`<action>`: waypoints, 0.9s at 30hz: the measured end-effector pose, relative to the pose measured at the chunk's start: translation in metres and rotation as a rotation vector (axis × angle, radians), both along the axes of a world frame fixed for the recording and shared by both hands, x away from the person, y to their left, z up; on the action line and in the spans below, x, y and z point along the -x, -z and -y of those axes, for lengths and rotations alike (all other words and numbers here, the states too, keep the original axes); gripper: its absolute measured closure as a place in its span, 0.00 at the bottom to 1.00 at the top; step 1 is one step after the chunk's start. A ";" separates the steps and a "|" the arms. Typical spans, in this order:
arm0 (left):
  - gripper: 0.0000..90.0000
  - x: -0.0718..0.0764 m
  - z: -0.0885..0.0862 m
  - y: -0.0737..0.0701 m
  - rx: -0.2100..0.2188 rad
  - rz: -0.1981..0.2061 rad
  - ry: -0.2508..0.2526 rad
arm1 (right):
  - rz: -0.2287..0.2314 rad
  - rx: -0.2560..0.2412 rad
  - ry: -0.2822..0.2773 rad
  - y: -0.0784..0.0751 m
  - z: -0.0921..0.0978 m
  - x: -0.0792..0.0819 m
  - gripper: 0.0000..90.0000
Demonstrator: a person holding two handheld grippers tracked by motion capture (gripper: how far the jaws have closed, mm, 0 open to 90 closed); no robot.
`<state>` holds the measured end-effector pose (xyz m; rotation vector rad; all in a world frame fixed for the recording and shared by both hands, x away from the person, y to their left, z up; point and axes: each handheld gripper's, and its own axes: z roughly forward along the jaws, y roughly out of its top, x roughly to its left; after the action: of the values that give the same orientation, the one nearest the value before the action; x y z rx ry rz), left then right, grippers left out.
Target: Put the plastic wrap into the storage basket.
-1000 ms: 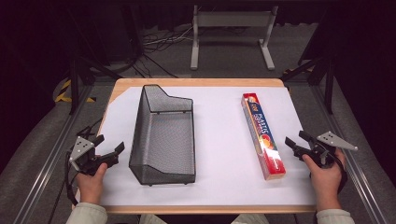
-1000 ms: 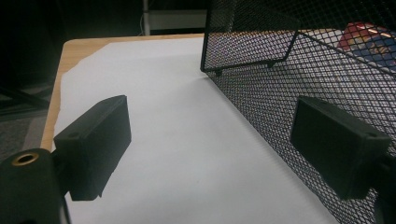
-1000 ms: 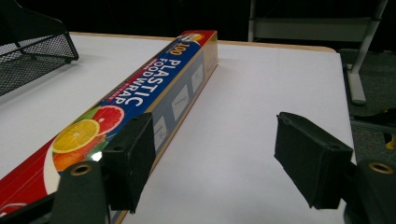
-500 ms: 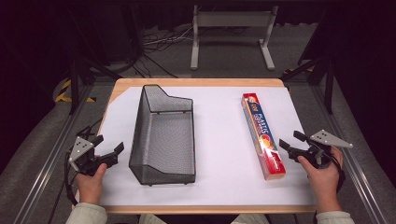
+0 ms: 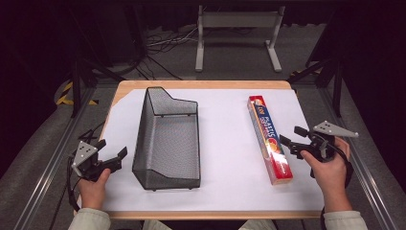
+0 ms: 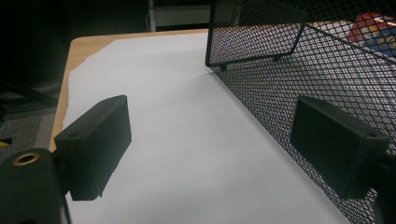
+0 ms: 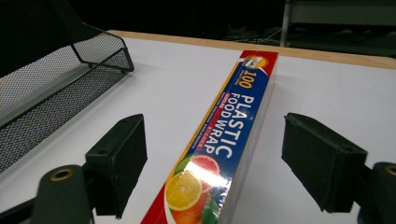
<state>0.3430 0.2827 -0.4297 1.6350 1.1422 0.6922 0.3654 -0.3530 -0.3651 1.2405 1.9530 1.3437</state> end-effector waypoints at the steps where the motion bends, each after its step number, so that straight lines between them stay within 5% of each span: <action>1: 0.15 0.000 0.000 0.000 -0.005 0.002 0.001 | -0.013 0.004 -0.001 -0.003 -0.002 -0.003 0.25; 12: 0.15 0.002 0.001 0.001 -0.029 -0.003 0.002 | -0.121 0.085 0.007 -0.024 -0.007 -0.038 0.23; 20: 0.15 0.006 0.003 0.004 -0.049 -0.019 0.002 | -0.203 0.079 0.071 -0.021 -0.005 -0.063 0.22; 27: 0.15 0.007 0.004 0.005 -0.074 -0.020 0.003 | -0.246 0.096 0.071 -0.020 -0.015 -0.076 0.22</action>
<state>0.3356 0.2787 -0.4346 1.7089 1.1400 0.7251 0.4416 -0.3381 -0.3451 1.4712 2.0882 1.0920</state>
